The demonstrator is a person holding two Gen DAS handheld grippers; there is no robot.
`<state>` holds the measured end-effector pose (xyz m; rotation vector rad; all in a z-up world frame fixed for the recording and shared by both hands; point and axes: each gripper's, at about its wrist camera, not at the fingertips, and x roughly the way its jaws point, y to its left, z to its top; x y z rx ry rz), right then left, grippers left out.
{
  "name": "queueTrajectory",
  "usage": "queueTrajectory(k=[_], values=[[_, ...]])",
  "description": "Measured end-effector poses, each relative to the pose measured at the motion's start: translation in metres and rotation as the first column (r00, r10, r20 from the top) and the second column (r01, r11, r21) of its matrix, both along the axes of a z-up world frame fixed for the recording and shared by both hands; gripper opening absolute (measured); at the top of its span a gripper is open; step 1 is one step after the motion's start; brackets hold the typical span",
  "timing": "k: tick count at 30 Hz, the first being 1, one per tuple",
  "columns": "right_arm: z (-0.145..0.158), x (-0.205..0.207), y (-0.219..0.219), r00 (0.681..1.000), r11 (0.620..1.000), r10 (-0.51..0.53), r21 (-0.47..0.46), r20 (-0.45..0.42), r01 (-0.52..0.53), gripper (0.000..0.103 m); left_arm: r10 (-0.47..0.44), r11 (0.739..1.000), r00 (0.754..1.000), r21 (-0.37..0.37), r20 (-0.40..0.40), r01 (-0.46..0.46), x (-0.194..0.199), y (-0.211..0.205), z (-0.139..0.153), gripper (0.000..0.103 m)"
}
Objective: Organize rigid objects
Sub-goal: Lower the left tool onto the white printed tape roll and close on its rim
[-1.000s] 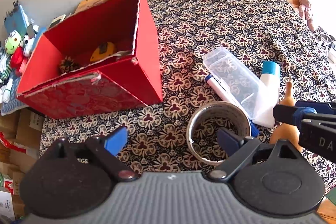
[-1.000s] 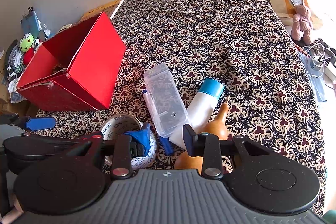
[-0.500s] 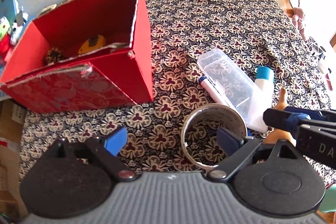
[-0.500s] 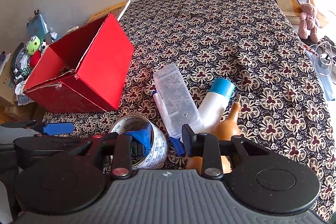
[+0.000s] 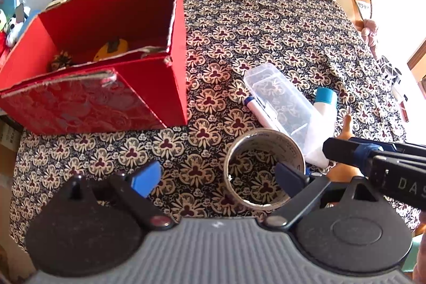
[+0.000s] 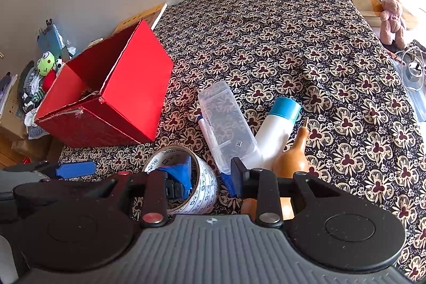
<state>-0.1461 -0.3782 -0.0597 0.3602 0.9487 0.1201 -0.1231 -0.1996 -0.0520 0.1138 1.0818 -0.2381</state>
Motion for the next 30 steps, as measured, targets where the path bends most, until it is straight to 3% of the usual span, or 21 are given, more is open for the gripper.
queueTrajectory(k=[4,12,20,25,30], values=[[-0.002,-0.001,0.001,1.000,1.000,0.017,0.011,0.007,-0.017,0.015,-0.013,0.999,1.000,0.031,0.023,0.012,-0.005,0.003,-0.001,0.095],[-0.010,0.007,0.007,0.999,0.998,0.053,0.038,0.002,-0.053,0.015,-0.016,0.999,0.999,-0.030,-0.030,0.015,0.000,0.007,-0.010,0.093],[-0.019,0.011,0.009,0.998,0.995,0.053,0.084,-0.045,-0.049,0.014,-0.001,1.000,0.999,0.006,-0.052,0.001,0.007,0.003,-0.020,0.091],[-0.025,0.013,0.014,0.996,0.995,0.052,0.092,-0.071,-0.045,0.013,-0.021,1.000,0.996,0.012,-0.087,0.022,0.011,0.000,-0.030,0.071],[-0.037,0.014,0.013,0.993,0.993,0.032,0.116,-0.112,-0.019,0.012,-0.035,0.999,0.993,0.016,-0.113,0.037,0.013,-0.001,-0.040,0.064]])
